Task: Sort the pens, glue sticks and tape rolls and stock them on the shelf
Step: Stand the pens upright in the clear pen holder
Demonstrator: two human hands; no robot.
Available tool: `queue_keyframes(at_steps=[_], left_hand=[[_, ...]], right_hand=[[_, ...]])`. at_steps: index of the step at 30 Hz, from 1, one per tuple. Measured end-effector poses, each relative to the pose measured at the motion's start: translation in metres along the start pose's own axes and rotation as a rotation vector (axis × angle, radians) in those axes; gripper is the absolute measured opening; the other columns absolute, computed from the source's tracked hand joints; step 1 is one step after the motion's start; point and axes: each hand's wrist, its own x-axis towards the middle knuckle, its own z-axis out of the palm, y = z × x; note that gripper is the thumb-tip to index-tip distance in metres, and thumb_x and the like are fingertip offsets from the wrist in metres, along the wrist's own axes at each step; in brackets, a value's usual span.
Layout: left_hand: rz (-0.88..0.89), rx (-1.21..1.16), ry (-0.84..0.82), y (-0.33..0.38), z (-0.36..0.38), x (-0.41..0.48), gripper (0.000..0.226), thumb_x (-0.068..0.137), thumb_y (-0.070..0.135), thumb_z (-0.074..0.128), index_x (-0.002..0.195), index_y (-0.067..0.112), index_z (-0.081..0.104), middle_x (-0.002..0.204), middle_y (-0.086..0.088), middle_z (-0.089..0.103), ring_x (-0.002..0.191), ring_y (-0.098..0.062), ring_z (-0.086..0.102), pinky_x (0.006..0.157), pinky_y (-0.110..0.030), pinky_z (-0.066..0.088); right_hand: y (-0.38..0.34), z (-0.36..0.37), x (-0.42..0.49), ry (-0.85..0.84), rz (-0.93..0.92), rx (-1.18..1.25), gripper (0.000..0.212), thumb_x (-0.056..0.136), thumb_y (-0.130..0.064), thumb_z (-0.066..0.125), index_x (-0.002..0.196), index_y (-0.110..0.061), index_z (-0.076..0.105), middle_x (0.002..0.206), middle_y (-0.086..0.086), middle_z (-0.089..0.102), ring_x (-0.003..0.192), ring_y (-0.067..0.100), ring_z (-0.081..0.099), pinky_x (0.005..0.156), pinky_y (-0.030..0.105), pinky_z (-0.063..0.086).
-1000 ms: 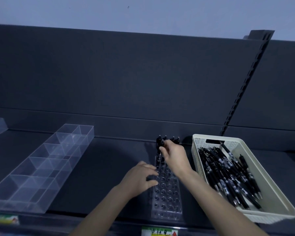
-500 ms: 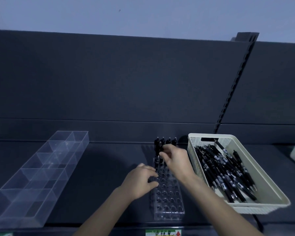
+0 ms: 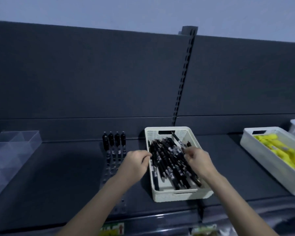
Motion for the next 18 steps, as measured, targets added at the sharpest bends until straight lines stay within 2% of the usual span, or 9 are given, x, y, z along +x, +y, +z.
queue_keyframes(at_steps=[3,4,6,7,10,12,14,16,18], left_hand=[[-0.111,-0.013,-0.048,0.028,0.030,0.020,0.033,0.098,0.012,0.039,0.126,0.003,0.055,0.106,-0.017,0.067,0.067,-0.017,0.058,0.059,-0.012,0.041],[-0.172,0.012,-0.088,0.033,0.040,0.028,0.031,0.098,0.013,0.038,0.123,0.003,0.055,0.105,-0.019,0.065,0.064,-0.016,0.055,0.056,-0.013,0.039],[-0.328,0.147,-0.184,0.037,0.060,0.045,0.021,0.097,0.019,0.040,0.105,0.004,0.053,0.110,-0.020,0.059,0.088,-0.027,0.059,0.071,-0.027,0.043],[-0.417,0.236,-0.240,0.038,0.069,0.052,0.025,0.096,0.024,0.042,0.107,0.003,0.049,0.117,-0.021,0.055,0.103,-0.032,0.056,0.081,-0.032,0.044],[-0.607,0.388,-0.358,0.038,0.094,0.062,0.075,0.093,0.043,0.046,0.142,-0.006,0.016,0.144,-0.034,0.021,0.136,-0.041,0.025,0.108,-0.041,0.031],[-0.636,0.352,-0.345,0.038,0.105,0.063,0.088,0.092,0.043,0.049,0.145,-0.005,-0.002,0.149,-0.033,0.012,0.140,-0.041,0.013,0.113,-0.042,0.022],[-0.633,0.274,-0.298,0.032,0.109,0.065,0.083,0.090,0.034,0.055,0.145,-0.005,0.005,0.147,-0.026,0.025,0.138,-0.038,0.022,0.111,-0.040,0.025],[-0.643,0.199,-0.236,0.024,0.107,0.067,0.067,0.086,0.026,0.059,0.137,-0.004,0.028,0.138,-0.021,0.041,0.130,-0.033,0.038,0.105,-0.036,0.034],[-0.641,0.104,-0.193,0.018,0.104,0.068,0.039,0.083,0.019,0.061,0.117,0.002,0.052,0.123,-0.017,0.055,0.114,-0.029,0.053,0.094,-0.033,0.044]], right_hand=[[0.019,-0.004,0.008,-0.141,-0.041,-0.086,0.030,0.091,-0.009,0.049,0.118,-0.006,0.060,0.120,0.014,0.063,0.114,0.028,0.057,0.088,0.025,0.039],[0.022,-0.003,0.012,-0.189,-0.059,-0.113,0.029,0.091,-0.011,0.050,0.118,-0.006,0.059,0.121,0.015,0.062,0.114,0.028,0.056,0.088,0.026,0.040],[0.023,0.002,0.020,-0.271,-0.078,-0.160,0.027,0.091,-0.015,0.052,0.115,-0.004,0.059,0.120,0.016,0.061,0.111,0.029,0.056,0.088,0.027,0.043],[0.023,0.006,0.024,-0.302,-0.086,-0.184,0.027,0.091,-0.018,0.054,0.113,-0.003,0.058,0.119,0.016,0.061,0.110,0.030,0.057,0.087,0.029,0.044],[0.021,0.018,0.031,-0.365,-0.102,-0.236,0.030,0.090,-0.022,0.056,0.112,-0.002,0.056,0.120,0.017,0.055,0.111,0.033,0.054,0.091,0.034,0.044],[0.021,0.024,0.034,-0.346,-0.104,-0.267,0.031,0.091,-0.018,0.053,0.117,-0.001,0.054,0.125,0.018,0.050,0.116,0.034,0.050,0.096,0.035,0.043],[0.021,0.030,0.037,-0.302,-0.098,-0.272,0.029,0.091,-0.012,0.050,0.117,0.000,0.054,0.126,0.019,0.050,0.117,0.033,0.050,0.095,0.035,0.043],[0.020,0.034,0.038,-0.302,-0.075,-0.246,0.026,0.091,-0.010,0.048,0.113,0.000,0.058,0.122,0.019,0.054,0.112,0.033,0.055,0.090,0.035,0.046],[0.019,0.035,0.037,-0.316,-0.047,-0.218,0.024,0.091,-0.010,0.047,0.109,-0.001,0.059,0.119,0.017,0.059,0.108,0.033,0.059,0.085,0.034,0.047]])
